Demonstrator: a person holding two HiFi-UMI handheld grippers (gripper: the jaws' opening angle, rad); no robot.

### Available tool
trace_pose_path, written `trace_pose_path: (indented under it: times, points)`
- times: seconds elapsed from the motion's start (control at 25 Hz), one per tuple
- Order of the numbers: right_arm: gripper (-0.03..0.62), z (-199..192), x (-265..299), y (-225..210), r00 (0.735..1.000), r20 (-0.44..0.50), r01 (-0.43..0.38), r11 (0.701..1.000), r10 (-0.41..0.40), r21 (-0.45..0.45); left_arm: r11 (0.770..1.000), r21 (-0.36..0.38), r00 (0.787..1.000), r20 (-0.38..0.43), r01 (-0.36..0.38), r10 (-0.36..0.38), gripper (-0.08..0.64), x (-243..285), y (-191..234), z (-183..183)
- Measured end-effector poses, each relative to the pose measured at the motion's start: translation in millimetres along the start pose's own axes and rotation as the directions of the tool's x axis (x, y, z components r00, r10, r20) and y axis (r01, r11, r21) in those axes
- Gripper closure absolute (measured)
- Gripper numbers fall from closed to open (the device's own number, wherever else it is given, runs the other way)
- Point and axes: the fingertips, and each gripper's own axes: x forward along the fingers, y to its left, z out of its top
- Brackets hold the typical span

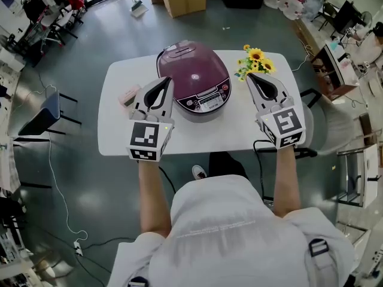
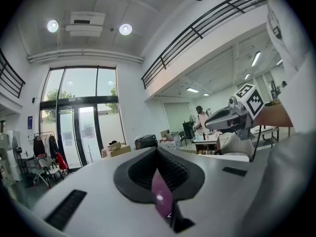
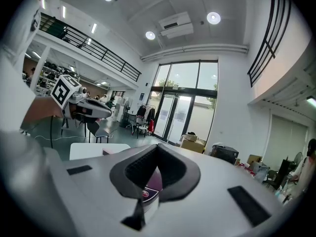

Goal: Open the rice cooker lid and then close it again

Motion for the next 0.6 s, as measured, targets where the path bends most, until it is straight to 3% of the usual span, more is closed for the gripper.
trace_pose_path:
  times: [0.6]
  points:
    - [0.566, -4.6, 19.0, 8.7, 1.000, -0.019, -0.017, 1.000, 0.017, 0.004, 0.997, -0.071, 1.000, -0.006, 0.009, -0.009, 0.543, -3.0, 13.2, -16.8]
